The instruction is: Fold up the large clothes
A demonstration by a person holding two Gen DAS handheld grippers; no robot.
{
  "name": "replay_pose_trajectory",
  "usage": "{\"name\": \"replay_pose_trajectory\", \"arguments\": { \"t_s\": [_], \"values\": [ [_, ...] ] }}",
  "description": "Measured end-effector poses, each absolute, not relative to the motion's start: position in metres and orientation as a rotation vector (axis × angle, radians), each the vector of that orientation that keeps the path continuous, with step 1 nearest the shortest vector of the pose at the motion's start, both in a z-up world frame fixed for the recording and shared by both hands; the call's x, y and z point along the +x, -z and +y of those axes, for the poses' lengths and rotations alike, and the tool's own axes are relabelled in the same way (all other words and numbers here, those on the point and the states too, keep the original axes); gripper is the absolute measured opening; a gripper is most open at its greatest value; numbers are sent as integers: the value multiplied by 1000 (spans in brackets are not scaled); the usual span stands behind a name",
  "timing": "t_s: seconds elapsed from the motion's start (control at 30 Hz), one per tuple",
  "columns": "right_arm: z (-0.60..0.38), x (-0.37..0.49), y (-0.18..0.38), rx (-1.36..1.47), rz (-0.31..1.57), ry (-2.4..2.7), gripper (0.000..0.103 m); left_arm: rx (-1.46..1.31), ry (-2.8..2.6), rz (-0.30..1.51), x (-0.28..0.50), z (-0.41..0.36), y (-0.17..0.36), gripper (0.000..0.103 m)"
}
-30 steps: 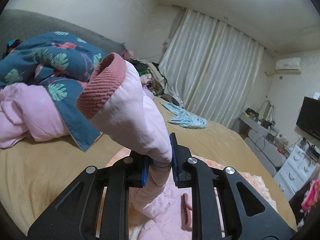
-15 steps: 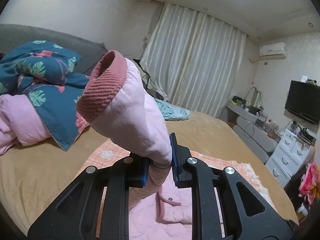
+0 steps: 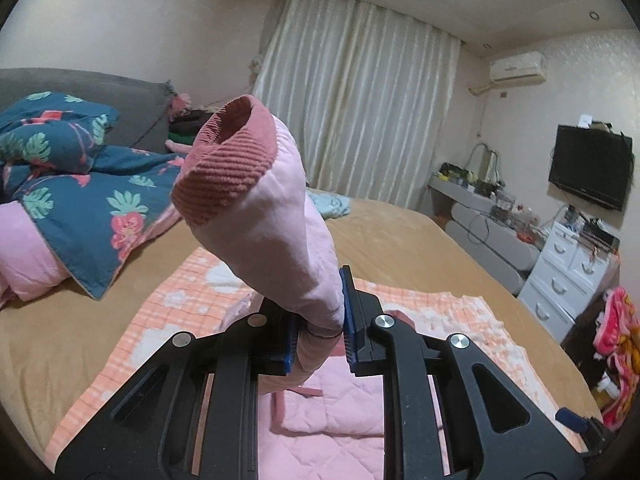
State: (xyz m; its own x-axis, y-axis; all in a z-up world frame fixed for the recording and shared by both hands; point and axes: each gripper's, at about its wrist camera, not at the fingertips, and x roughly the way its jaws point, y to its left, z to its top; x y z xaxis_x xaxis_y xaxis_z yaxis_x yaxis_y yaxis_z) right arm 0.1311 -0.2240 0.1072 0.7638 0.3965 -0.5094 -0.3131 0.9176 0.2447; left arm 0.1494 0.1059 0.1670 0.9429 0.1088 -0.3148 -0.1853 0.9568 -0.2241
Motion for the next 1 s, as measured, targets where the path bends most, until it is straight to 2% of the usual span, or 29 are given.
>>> {"name": "replay_pose_trajectory", "arguments": {
  "t_s": [0.47, 1.0],
  "values": [
    [-261, 139, -92, 236, 609, -325, 97, -88, -18, 410, 176, 37, -129, 11],
    [-304, 146, -74, 349, 634, -239, 97, 109, 153, 597, 201, -37, -50, 12]
  ]
}}
